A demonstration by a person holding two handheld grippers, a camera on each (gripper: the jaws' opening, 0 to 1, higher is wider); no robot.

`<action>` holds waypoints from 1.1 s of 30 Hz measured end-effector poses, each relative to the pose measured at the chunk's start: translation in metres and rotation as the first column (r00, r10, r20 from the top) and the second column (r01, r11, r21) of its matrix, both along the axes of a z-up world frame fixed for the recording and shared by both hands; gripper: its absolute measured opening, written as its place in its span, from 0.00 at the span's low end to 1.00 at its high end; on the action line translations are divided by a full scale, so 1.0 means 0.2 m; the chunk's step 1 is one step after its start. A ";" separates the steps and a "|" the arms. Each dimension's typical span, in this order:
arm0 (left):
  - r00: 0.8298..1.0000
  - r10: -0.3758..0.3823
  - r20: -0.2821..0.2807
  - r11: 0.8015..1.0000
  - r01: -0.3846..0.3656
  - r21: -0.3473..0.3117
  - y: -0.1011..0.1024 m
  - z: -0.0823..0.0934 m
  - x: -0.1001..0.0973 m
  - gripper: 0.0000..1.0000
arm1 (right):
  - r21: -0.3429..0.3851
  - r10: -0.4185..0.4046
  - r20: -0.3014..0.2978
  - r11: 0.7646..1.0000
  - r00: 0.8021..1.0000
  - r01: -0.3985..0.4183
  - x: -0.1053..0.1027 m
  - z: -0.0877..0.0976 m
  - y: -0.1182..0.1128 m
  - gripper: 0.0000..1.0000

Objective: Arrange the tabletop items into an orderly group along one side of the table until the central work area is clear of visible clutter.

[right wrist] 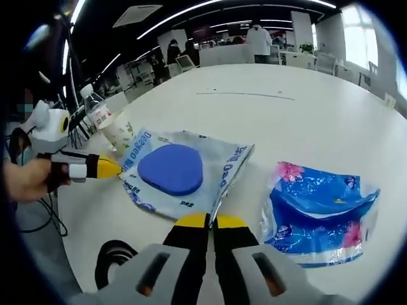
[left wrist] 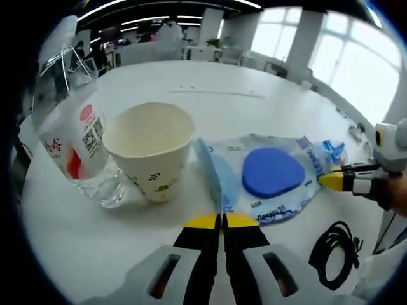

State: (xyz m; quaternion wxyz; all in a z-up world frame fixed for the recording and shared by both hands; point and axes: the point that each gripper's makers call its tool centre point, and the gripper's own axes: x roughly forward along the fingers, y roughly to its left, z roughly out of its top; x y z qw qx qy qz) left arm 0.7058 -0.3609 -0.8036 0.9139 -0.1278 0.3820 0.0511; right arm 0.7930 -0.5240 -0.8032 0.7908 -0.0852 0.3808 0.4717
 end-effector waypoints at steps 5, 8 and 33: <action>1.000 0.004 -0.009 1.000 -0.004 -0.004 -0.01 0.00 0.00 0.00 | -0.006 -0.002 -0.012 1.000 1.000 0.002 0.00 0.00 0.00 0.00; 1.000 0.013 -0.009 1.000 -0.013 -0.009 -0.01 -0.01 -0.01 0.00 | -0.007 -0.009 -0.023 1.000 1.000 0.009 0.00 0.00 -0.01 0.00; 0.997 0.052 0.064 0.998 -0.050 -0.030 -0.06 0.10 0.00 0.18 | 0.043 -0.005 0.031 0.999 1.000 0.004 0.00 0.08 -0.05 0.21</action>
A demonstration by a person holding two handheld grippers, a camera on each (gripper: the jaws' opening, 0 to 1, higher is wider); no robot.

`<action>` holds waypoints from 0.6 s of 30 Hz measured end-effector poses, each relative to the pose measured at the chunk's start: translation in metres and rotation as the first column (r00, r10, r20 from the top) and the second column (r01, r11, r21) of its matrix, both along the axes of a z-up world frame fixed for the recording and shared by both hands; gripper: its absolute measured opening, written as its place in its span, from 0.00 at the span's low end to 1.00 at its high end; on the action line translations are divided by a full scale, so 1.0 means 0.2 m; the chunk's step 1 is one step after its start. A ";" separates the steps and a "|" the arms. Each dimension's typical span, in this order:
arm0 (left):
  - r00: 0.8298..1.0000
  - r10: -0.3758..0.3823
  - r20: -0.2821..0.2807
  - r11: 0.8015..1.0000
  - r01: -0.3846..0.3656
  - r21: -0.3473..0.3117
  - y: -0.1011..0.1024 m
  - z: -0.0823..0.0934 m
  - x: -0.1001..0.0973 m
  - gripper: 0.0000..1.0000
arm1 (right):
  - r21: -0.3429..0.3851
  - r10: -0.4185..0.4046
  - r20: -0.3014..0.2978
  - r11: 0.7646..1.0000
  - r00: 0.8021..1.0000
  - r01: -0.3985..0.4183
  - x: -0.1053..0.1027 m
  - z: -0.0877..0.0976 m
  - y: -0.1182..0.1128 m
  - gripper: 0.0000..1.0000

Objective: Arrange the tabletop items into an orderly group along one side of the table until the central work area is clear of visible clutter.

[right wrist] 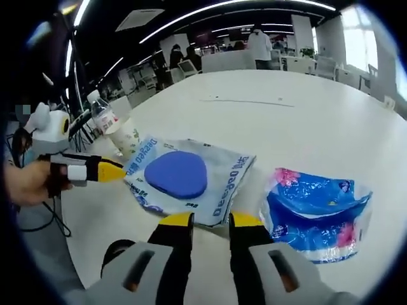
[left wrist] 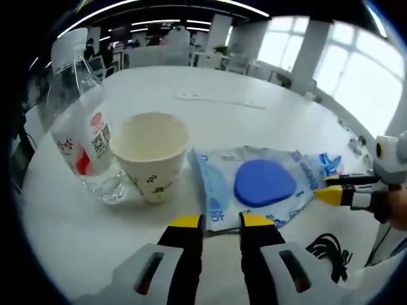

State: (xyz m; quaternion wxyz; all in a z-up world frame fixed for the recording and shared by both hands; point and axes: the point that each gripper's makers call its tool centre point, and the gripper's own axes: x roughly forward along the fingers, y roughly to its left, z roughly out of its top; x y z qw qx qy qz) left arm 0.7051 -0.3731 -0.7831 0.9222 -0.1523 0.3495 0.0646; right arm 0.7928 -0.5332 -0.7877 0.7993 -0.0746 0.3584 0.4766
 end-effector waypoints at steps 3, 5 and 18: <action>1.000 -0.002 0.011 1.000 0.002 0.007 0.00 0.05 0.00 0.19 | 0.004 -0.010 0.004 1.000 1.000 0.010 0.00 0.01 -0.01 0.26; 1.000 -0.001 0.018 1.000 0.001 0.008 0.00 0.06 0.00 0.21 | 0.011 -0.017 0.010 1.000 1.000 0.017 0.00 0.03 -0.02 0.28; 0.997 0.040 0.067 0.996 -0.045 0.080 0.02 0.18 -0.06 0.47 | 0.060 -0.046 0.020 0.997 0.999 0.045 -0.04 0.12 -0.10 0.33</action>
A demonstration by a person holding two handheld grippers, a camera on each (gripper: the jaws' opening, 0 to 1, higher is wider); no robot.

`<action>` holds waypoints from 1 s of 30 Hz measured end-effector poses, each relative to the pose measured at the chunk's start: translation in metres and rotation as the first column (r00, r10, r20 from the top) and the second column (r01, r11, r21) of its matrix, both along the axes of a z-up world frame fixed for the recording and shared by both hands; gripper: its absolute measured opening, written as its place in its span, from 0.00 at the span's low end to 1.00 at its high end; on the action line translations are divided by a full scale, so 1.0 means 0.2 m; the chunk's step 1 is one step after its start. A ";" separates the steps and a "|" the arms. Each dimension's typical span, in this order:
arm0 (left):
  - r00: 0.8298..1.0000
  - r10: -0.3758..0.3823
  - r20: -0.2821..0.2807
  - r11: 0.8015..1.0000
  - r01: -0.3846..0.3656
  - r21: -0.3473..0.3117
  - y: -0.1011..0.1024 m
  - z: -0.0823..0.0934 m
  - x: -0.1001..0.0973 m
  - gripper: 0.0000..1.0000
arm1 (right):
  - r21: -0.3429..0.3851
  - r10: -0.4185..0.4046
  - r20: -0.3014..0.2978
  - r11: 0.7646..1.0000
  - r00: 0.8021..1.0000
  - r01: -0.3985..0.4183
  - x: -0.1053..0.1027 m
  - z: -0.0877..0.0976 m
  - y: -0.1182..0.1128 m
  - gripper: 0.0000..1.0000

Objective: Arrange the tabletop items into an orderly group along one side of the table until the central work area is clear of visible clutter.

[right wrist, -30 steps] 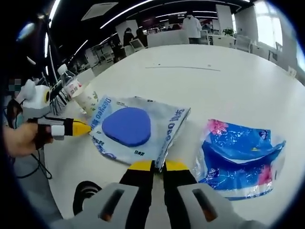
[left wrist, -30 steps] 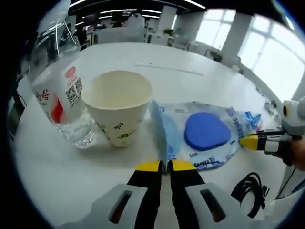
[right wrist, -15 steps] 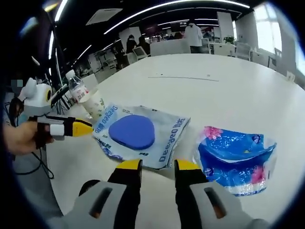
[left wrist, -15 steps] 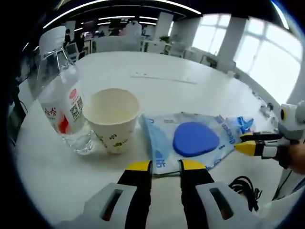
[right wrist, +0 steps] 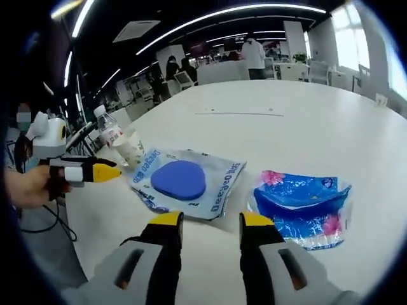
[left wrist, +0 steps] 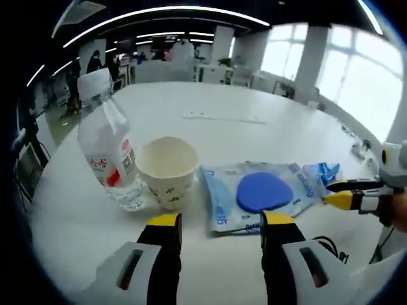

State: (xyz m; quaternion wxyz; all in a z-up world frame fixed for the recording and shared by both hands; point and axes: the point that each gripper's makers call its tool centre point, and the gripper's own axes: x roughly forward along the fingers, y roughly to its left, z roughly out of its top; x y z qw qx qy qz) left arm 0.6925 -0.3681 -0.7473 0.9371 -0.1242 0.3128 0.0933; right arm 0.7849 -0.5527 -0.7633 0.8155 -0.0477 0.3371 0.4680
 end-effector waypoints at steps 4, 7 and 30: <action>1.000 -0.007 0.012 1.000 0.007 0.001 0.00 0.02 -0.02 0.50 | 0.009 -0.003 0.001 1.000 1.000 0.003 -0.01 0.03 -0.01 0.33; 1.000 -0.012 0.013 1.000 0.012 -0.011 -0.02 0.04 -0.04 0.51 | 0.016 -0.011 0.002 1.000 1.000 0.011 -0.02 0.05 -0.03 0.33; 0.997 -0.075 0.013 0.996 0.076 -0.052 -0.20 0.02 -0.13 0.45 | 0.025 -0.013 -0.020 1.000 1.000 0.013 -0.14 0.03 -0.15 0.32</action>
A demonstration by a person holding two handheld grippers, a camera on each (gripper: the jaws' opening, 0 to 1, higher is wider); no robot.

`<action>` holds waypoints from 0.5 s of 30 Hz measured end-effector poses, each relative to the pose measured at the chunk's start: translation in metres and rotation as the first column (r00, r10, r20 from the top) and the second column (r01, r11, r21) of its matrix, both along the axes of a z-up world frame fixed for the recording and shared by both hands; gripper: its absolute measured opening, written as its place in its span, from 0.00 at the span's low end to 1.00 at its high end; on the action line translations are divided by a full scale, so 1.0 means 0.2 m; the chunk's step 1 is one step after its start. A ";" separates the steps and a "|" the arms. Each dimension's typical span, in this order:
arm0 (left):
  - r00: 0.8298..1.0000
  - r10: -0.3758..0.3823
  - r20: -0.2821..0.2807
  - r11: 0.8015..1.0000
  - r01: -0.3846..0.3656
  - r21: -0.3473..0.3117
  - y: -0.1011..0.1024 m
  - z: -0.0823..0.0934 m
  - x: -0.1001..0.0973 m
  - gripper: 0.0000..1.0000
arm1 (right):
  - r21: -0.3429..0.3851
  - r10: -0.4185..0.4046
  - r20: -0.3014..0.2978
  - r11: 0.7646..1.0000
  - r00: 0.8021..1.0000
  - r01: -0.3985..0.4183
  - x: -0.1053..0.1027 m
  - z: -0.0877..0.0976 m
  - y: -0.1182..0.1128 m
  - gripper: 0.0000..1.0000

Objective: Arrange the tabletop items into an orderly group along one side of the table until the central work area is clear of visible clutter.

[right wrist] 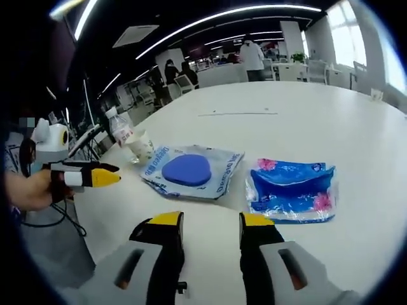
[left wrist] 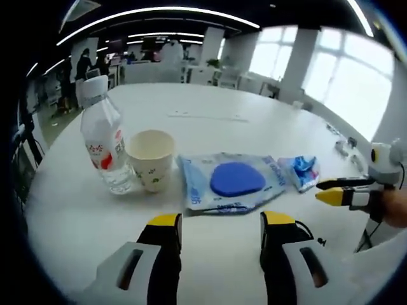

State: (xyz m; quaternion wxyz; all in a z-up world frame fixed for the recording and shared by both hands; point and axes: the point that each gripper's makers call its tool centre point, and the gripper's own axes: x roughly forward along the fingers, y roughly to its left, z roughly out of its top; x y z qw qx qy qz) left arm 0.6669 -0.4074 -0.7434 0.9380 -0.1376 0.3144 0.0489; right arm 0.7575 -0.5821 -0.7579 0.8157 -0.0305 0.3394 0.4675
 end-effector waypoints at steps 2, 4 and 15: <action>1.000 0.003 -0.004 1.000 -0.003 -0.011 -0.02 -0.02 -0.01 0.45 | -0.002 -0.005 -0.010 1.000 1.000 0.005 -0.02 -0.01 -0.02 0.32; 1.000 0.001 -0.009 1.000 -0.002 -0.019 -0.04 -0.03 -0.03 0.45 | -0.003 -0.012 -0.016 1.000 1.000 0.012 -0.04 -0.01 -0.03 0.32; 0.998 -0.046 -0.045 0.998 0.044 -0.042 -0.19 -0.12 -0.09 0.44 | -0.017 -0.034 -0.049 0.999 0.998 0.033 -0.11 -0.08 -0.13 0.32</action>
